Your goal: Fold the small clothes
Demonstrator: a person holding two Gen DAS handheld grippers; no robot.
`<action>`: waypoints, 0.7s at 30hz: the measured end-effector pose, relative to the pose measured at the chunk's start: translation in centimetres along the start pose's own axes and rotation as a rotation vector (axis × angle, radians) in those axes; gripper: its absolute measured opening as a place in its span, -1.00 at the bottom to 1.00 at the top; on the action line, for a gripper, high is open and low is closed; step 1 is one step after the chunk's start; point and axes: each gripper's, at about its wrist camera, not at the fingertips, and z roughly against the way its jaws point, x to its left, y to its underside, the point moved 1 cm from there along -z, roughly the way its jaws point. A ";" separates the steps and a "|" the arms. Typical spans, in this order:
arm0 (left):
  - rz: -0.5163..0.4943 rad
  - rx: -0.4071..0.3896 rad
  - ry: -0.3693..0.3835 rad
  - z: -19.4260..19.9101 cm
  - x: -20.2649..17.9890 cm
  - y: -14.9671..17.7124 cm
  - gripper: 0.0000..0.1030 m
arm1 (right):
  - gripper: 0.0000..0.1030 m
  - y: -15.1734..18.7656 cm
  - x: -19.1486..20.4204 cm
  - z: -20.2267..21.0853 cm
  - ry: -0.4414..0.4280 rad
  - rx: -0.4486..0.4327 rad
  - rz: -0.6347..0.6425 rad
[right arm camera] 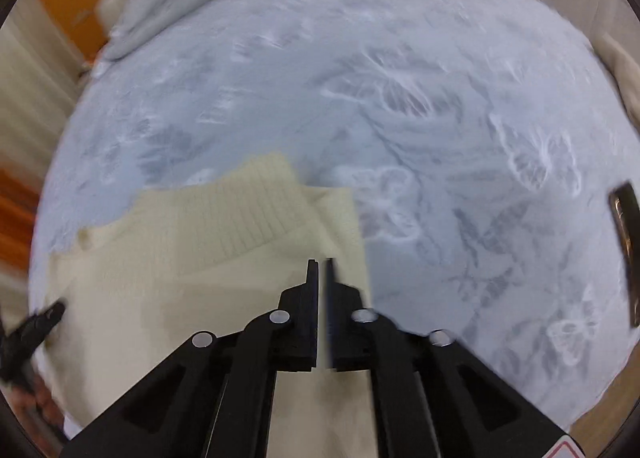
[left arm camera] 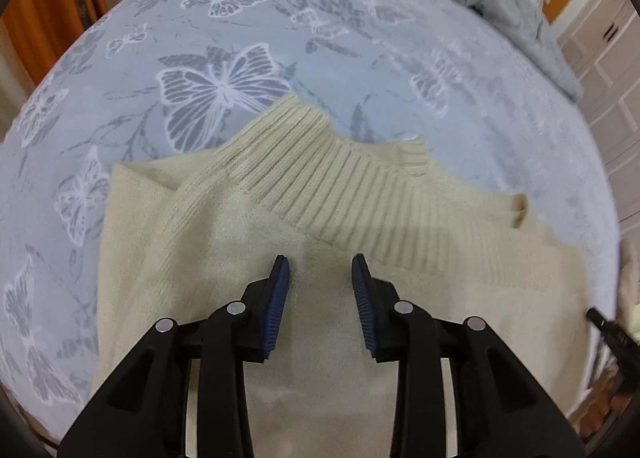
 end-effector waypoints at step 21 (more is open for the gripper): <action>0.077 0.104 -0.149 4.6 8.3 9.4 -0.20 | -0.99 11.3 0.9 -1.2 0.226 0.227 0.030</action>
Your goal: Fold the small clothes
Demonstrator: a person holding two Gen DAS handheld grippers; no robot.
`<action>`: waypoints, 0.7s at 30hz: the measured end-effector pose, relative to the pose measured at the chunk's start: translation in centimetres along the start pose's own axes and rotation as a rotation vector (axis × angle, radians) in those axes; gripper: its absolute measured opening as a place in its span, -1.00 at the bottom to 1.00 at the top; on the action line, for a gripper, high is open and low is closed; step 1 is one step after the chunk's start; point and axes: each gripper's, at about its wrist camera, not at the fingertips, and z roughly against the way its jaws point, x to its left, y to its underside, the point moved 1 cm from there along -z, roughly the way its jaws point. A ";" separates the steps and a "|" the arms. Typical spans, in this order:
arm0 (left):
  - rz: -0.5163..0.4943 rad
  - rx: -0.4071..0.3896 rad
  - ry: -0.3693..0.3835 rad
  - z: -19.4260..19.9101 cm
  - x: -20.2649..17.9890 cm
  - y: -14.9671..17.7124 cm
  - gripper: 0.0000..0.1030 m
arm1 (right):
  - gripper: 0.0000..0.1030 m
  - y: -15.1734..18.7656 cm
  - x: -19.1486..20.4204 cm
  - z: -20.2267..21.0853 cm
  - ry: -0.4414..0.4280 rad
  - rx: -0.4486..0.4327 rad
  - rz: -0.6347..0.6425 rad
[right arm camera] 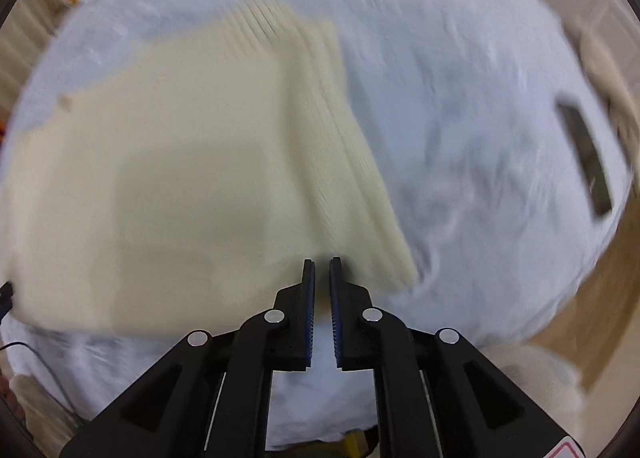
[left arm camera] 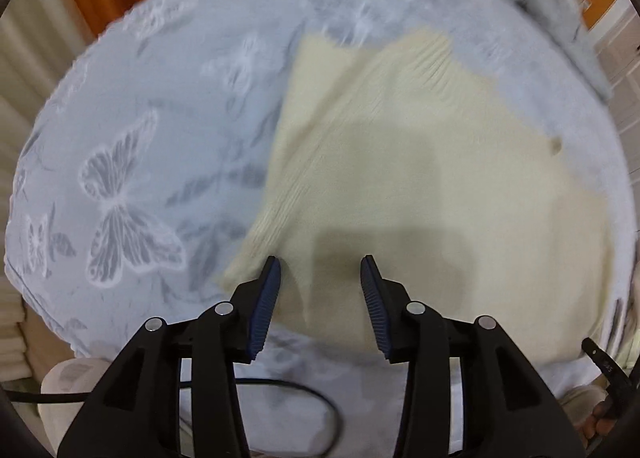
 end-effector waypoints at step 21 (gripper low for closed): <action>-0.065 0.006 -0.021 0.0 -2.4 2.5 -0.07 | -1.00 -0.7 6.9 1.0 -0.263 -0.036 0.058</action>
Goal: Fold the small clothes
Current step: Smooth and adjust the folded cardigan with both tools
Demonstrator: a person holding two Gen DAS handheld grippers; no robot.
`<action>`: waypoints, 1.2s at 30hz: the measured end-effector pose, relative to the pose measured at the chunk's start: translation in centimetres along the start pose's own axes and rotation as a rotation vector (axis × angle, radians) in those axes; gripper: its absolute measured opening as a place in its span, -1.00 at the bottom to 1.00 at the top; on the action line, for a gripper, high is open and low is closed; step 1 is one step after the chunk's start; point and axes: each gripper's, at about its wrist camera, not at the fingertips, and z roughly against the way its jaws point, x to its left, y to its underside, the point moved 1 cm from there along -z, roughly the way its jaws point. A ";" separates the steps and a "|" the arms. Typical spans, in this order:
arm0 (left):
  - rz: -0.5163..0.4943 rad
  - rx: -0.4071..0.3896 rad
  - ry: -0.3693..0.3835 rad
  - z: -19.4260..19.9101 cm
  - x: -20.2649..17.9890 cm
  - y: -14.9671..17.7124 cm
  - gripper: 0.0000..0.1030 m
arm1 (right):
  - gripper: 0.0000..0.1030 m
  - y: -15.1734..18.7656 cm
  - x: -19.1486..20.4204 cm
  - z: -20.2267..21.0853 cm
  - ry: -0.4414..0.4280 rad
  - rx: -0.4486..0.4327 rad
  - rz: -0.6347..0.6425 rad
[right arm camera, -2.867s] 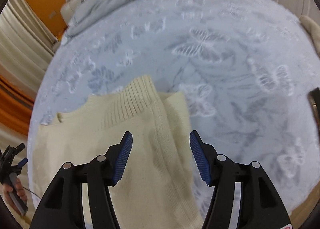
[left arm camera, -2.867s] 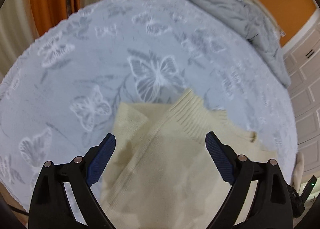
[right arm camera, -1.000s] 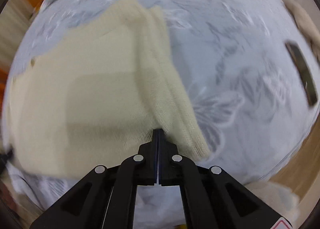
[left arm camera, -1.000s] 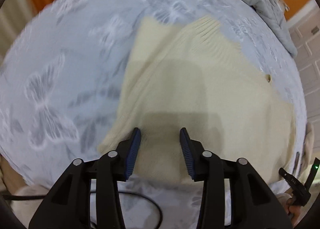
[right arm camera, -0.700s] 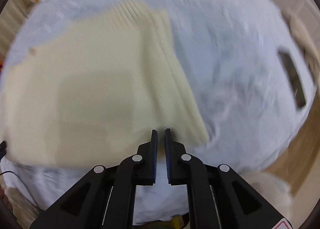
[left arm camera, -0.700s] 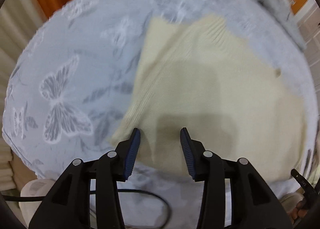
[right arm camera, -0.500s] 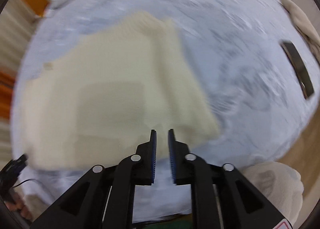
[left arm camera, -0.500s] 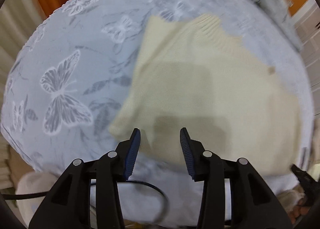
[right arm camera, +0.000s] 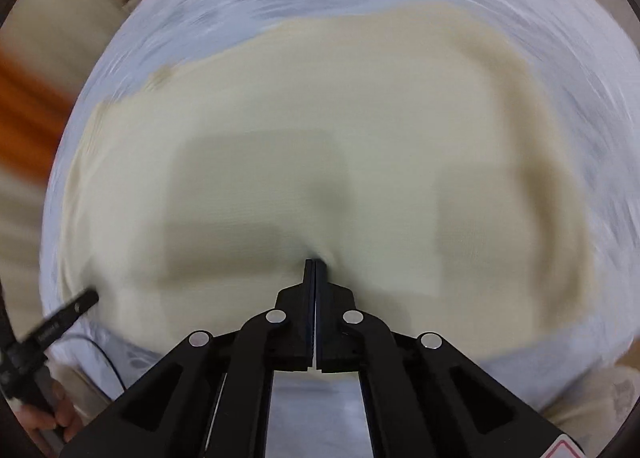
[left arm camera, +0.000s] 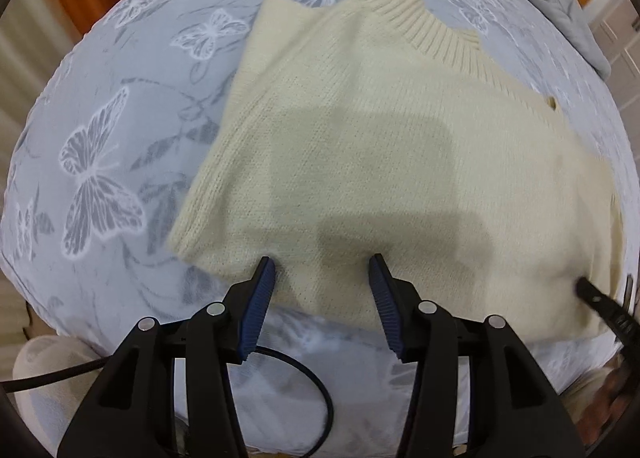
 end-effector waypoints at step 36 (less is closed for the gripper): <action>0.067 -0.125 0.053 2.7 -2.4 -10.2 0.04 | -0.69 -8.3 4.0 3.8 0.072 -0.115 0.087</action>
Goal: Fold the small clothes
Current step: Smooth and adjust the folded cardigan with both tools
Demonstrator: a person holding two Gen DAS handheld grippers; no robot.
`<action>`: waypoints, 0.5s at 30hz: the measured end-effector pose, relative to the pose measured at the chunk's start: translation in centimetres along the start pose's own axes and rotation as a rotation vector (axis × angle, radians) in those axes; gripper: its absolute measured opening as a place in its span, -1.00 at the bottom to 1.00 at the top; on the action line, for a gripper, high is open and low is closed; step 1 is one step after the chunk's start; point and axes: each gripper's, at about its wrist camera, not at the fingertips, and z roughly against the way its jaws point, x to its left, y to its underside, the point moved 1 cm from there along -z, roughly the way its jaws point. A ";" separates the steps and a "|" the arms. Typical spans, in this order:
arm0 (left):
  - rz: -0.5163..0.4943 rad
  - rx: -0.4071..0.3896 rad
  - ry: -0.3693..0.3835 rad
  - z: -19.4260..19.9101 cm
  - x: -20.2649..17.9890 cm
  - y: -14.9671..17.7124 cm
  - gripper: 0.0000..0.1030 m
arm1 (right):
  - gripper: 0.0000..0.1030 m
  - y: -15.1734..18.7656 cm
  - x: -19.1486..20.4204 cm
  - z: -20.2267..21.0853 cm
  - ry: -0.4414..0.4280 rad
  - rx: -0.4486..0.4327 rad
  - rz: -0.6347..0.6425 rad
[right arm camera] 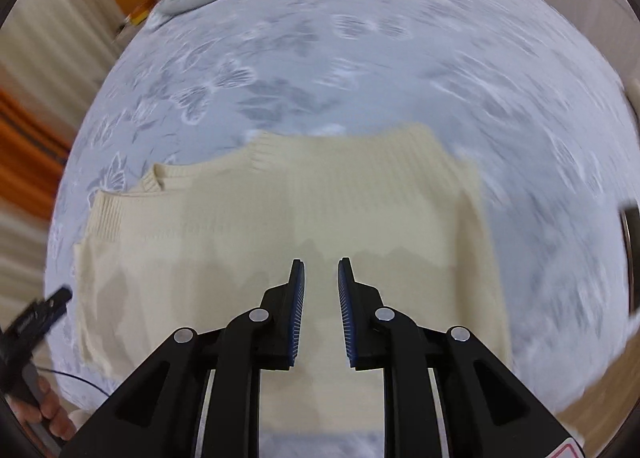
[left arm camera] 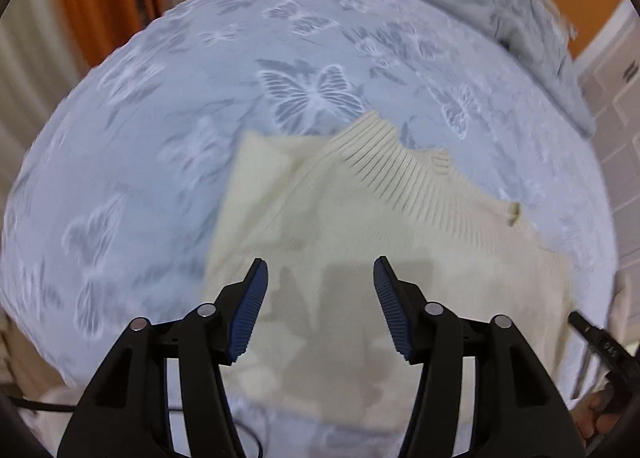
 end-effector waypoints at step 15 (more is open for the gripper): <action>0.105 0.089 0.038 -3.1 2.8 -1.2 0.21 | -0.56 -2.1 -7.0 -3.1 0.217 0.018 -0.045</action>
